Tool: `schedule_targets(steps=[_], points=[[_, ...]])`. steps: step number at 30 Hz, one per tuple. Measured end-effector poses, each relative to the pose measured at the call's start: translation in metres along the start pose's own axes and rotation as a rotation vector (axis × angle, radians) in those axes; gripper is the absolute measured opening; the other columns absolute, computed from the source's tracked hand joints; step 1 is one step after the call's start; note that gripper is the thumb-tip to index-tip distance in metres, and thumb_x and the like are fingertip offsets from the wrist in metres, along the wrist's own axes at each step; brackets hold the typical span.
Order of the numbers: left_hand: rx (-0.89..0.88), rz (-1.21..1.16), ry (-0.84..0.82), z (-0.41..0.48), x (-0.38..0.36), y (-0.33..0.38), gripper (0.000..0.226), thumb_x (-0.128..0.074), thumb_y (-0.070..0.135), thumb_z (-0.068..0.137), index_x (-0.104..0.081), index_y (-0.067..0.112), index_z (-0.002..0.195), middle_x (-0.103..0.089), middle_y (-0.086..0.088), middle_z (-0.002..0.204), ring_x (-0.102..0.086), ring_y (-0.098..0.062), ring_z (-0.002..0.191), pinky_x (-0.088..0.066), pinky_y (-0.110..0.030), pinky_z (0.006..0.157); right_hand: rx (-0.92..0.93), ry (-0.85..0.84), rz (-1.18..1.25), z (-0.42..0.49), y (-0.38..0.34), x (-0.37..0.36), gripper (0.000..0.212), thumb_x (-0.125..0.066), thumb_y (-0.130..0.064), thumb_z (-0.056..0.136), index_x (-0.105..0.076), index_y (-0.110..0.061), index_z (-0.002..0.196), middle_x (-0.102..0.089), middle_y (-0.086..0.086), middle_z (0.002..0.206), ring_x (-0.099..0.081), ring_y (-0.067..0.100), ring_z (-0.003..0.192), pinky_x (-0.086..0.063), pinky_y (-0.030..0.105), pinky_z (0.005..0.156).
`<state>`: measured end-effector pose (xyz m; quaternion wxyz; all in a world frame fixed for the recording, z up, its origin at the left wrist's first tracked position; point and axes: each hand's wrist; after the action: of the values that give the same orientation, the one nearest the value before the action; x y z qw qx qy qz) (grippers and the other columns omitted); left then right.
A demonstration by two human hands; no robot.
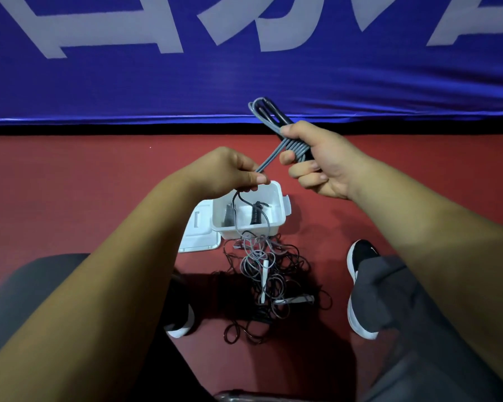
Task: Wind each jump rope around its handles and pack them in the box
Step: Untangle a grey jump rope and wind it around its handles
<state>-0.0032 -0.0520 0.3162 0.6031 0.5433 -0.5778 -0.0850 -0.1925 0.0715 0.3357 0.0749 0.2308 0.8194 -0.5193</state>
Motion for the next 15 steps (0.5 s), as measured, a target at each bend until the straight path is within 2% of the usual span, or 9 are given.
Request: schedule_targets(steps=[3,6,8,11,12,15], points=[[0.02,0.003,0.0,0.002,-0.004,-0.004,0.024,-0.077,0.038,0.094,-0.083,0.015,0.098,-0.079,-0.005,0.089,-0.067,-0.009,0.076,-0.06,-0.036,0.089,-0.013,-0.047,-0.045,-0.002,0.001,0.001,0.012,-0.059,-0.032,0.102,-0.051,-0.023,0.1,-0.056,-0.001,0.077,-0.021,0.002,0.043,-0.014,0.016,0.031],[0.029,-0.01,0.065,0.005,-0.005,-0.007,0.025,-0.075,0.04,0.096,-0.081,0.016,0.091,-0.078,0.0,0.08,-0.066,-0.009,0.072,-0.06,-0.041,0.087,-0.02,-0.105,-0.12,-0.007,0.002,-0.001,0.015,-0.054,-0.03,0.104,-0.053,-0.018,0.096,-0.062,0.002,0.08,-0.023,0.002,0.041,-0.011,0.015,0.035],[0.022,-0.047,0.094,0.006,-0.003,-0.008,0.024,-0.075,0.038,0.096,-0.08,0.015,0.093,-0.077,-0.004,0.082,-0.065,-0.012,0.075,-0.059,-0.042,0.086,-0.049,-0.141,-0.15,-0.011,0.001,-0.002,0.021,-0.051,-0.03,0.105,-0.054,-0.013,0.092,-0.065,0.004,0.079,-0.024,0.002,0.039,-0.008,0.015,0.036],[0.011,-0.396,0.067,0.001,-0.001,-0.006,0.011,-0.07,0.014,0.099,-0.079,0.01,0.104,-0.077,-0.008,0.095,-0.068,-0.015,0.089,-0.057,-0.034,0.094,-0.106,-0.226,-0.201,-0.015,0.0,0.0,0.025,-0.055,-0.032,0.099,-0.056,-0.009,0.089,-0.065,0.008,0.079,-0.025,0.001,0.038,-0.008,0.014,0.037],[0.005,-0.499,0.059,-0.001,-0.001,-0.004,0.013,-0.067,0.006,0.099,-0.077,0.006,0.107,-0.077,-0.01,0.101,-0.069,-0.017,0.094,-0.056,-0.032,0.096,-0.127,-0.266,-0.225,-0.016,0.0,0.001,0.027,-0.058,-0.033,0.095,-0.056,-0.007,0.091,-0.065,0.01,0.079,-0.025,0.001,0.037,-0.009,0.013,0.037],[-0.075,-0.599,0.065,-0.006,0.005,0.001,0.019,-0.068,-0.007,0.091,-0.072,-0.002,0.11,-0.071,-0.024,0.111,-0.068,-0.029,0.101,-0.058,-0.034,0.095,-0.226,-0.35,-0.32,-0.025,-0.003,-0.002,0.026,-0.056,-0.03,0.094,-0.055,-0.004,0.095,-0.067,0.011,0.074,-0.026,0.001,0.035,-0.011,0.012,0.037]])
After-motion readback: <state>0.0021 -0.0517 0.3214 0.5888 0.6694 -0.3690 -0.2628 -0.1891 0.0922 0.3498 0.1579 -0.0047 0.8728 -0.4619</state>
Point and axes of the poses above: each hand's wrist, its own z-axis towards the middle knuckle, its own x-axis out of the back of the hand, y = z × x
